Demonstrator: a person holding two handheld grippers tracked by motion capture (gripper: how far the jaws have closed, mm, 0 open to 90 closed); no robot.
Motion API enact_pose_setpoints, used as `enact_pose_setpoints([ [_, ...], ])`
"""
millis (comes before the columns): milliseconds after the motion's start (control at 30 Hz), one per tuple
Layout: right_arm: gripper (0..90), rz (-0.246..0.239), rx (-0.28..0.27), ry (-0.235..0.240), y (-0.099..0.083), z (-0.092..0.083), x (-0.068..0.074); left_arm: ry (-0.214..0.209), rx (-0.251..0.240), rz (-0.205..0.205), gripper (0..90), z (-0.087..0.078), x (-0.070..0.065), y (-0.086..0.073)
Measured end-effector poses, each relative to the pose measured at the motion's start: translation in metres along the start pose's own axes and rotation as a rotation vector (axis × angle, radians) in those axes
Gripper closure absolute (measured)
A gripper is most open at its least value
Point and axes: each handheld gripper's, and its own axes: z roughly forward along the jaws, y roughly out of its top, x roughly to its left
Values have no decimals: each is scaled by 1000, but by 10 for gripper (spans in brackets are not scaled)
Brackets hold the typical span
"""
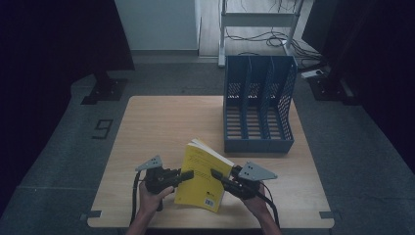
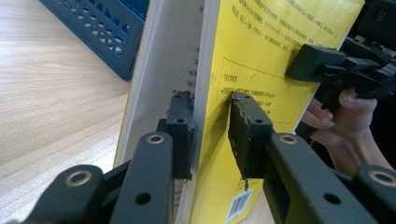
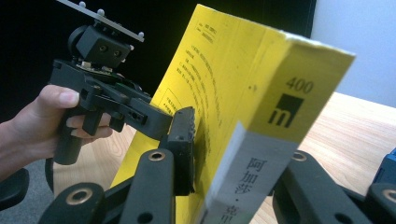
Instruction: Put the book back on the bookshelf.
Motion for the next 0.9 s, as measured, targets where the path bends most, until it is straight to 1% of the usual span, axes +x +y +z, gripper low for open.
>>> enact_pose_setpoints([
  [267, 658, -5, -1, -7, 0, 1, 1, -3, 0, 2, 707, 0, 0, 0],
  [567, 661, 12, -4, -15, 3, 3, -1, -7, -1, 3, 709, 0, 0, 0],
  [767, 688, 33, -6, -15, 4, 3, -1, -3, -3, 1, 706, 0, 0, 0],
  [900, 700, 58, -7, -8, 4, 3, -3, -1, -5, -1, 699, 0, 0, 0],
])
